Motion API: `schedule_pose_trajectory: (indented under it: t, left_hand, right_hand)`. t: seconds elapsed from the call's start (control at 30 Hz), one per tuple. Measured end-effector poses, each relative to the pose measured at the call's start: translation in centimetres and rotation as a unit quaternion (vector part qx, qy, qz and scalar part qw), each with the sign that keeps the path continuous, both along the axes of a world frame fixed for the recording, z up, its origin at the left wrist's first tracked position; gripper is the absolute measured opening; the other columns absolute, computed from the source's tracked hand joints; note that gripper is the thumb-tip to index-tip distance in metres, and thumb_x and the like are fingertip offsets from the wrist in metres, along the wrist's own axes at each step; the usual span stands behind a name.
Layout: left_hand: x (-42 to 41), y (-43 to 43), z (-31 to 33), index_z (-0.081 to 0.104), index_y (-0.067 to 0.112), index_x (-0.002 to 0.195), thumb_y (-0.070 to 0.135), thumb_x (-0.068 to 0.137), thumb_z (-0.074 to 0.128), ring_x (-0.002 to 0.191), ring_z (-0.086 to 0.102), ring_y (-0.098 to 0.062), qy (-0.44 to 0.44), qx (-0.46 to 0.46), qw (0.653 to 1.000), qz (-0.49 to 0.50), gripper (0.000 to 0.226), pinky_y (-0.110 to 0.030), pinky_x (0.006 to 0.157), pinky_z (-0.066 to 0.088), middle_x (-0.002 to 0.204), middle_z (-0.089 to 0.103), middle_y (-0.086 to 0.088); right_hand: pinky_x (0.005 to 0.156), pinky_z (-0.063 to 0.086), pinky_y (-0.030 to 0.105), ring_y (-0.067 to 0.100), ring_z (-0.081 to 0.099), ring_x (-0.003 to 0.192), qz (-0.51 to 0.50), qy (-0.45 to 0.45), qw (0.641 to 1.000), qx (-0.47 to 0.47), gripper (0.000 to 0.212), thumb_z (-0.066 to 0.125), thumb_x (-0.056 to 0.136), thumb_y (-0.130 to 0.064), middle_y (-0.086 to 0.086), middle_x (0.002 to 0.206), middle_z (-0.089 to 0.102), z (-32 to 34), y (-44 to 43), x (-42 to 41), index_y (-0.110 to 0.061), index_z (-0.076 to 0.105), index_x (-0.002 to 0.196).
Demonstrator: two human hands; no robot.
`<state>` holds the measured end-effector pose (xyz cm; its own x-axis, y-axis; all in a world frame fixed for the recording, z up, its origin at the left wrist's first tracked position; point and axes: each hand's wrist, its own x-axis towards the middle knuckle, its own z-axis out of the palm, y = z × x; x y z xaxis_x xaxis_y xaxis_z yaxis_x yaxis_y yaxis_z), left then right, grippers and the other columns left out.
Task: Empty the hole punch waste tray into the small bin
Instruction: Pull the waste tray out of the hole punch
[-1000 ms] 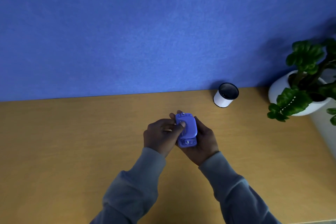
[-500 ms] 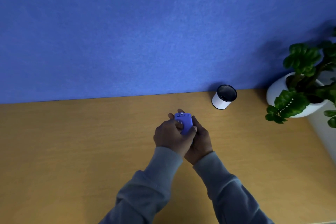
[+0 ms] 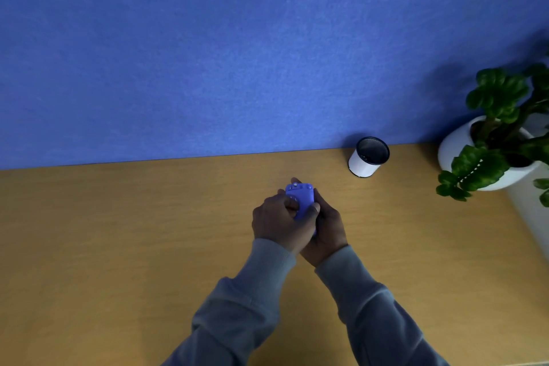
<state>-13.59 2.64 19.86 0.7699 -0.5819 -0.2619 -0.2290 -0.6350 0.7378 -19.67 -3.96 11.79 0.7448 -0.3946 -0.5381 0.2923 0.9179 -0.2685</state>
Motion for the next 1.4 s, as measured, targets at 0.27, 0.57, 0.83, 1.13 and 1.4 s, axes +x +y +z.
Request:
schedule_pose_trajectory:
  t: [0.27,0.57,0.83,1.13,1.4]
  left_hand:
    - [-0.1,-0.2,-0.2,0.065,0.022,0.071,0.058,0.065,0.071,0.077,0.067,-0.012,0.006,-0.022,1.0,0.006,0.037,-0.027,0.074,0.054,0.065,0.066,0.011]
    - [0.0,-0.1,0.1,0.067,0.022,0.074,0.057,0.067,0.072,0.077,0.066,-0.012,-0.001,-0.013,1.0,-0.018,0.036,-0.026,0.074,0.051,0.069,0.068,0.01]
    - [2.6,0.3,2.7,0.071,0.017,0.066,0.054,0.063,0.082,0.071,0.07,-0.014,0.022,-0.056,0.998,0.03,0.039,-0.029,0.071,0.056,0.064,0.071,0.007]
    - [8.6,1.3,-0.6,0.071,0.018,0.072,0.045,0.071,0.081,0.065,0.06,-0.007,0.013,0.002,0.998,0.061,0.03,-0.019,0.062,0.041,0.064,0.065,0.011]
    - [10.3,1.7,-9.7,0.073,0.018,0.088,0.047,0.077,0.074,0.094,0.067,-0.025,0.044,0.1,0.991,0.074,0.03,-0.021,0.078,0.04,0.078,0.067,0.004]
  right_hand:
    - [0.098,0.042,0.035,0.025,0.058,0.097,-0.006,-0.014,1.0,0.014,0.036,0.05,0.101,-0.036,0.011,0.106,0.057,-0.2,0.1,0.1,-0.01,0.07,0.116]
    - [0.098,0.042,0.036,0.024,0.06,0.099,-0.013,-0.021,0.999,0.022,0.036,0.048,0.103,-0.034,0.009,0.109,0.064,-0.3,-0.2,-0.2,-0.013,0.063,0.128]
    - [0.089,0.057,0.042,0.03,0.067,0.103,-0.013,-0.049,0.998,-0.02,0.044,0.045,0.104,-0.038,0.019,0.117,0.066,-0.1,-1.2,-0.4,-0.003,0.06,0.125]
    - [0.082,0.056,0.038,0.029,0.062,0.092,-0.028,-0.057,0.998,-0.015,0.041,0.044,0.103,-0.037,0.023,0.118,0.063,0.0,-2.6,-0.4,-0.01,0.057,0.131]
    - [0.081,0.055,0.037,0.027,0.061,0.096,-0.031,-0.038,0.999,-0.018,0.041,0.04,0.105,-0.037,0.02,0.118,0.061,-0.5,-2.8,-0.4,-0.01,0.057,0.13]
